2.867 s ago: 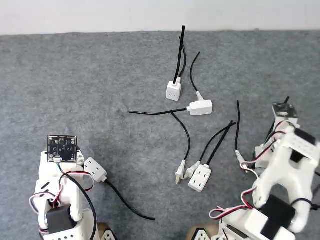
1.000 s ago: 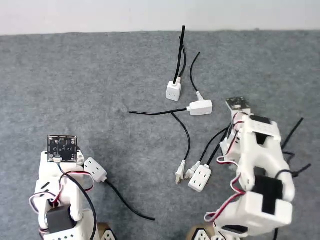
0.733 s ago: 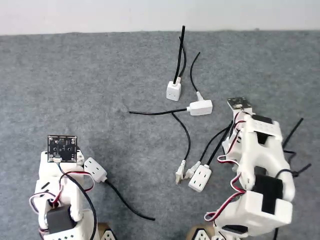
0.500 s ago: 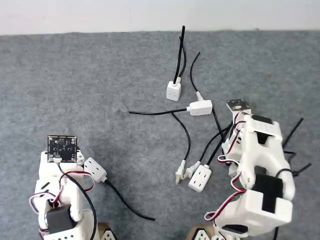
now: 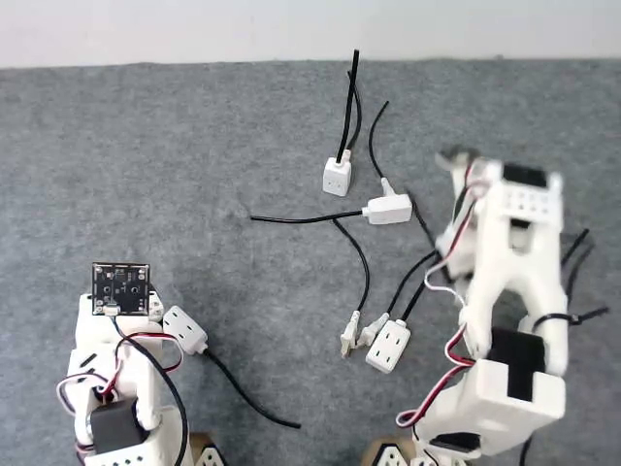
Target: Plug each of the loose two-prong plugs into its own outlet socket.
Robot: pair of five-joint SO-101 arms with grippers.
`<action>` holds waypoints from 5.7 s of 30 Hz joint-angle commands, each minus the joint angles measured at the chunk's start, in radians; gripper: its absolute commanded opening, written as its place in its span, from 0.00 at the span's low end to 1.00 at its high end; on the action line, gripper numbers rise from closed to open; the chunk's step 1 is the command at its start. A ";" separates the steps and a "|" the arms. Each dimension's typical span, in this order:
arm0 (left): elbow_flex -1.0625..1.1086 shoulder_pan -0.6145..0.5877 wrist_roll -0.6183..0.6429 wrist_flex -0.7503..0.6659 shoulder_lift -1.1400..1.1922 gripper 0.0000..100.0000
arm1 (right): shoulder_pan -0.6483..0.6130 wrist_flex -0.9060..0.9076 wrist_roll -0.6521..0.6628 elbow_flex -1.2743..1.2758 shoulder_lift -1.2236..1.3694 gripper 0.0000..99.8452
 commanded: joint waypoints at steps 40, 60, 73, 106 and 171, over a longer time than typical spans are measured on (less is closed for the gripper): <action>-0.331 0.647 0.005 -0.143 -0.002 0.01 | -0.654 0.186 -0.005 -0.792 -0.578 0.01; -0.489 1.048 -0.072 -0.273 -0.003 0.01 | -0.984 0.185 -0.071 -0.786 -0.544 0.01; -0.443 1.188 -0.074 -0.281 -0.002 0.01 | -0.992 0.219 -0.071 -0.787 -0.553 0.01; -0.286 0.987 -0.100 -0.347 -0.003 0.01 | -1.089 0.237 -0.110 -0.545 -0.779 0.01; 0.151 0.443 -0.115 -0.779 0.003 0.01 | 0.122 0.182 0.316 -0.470 -0.406 0.01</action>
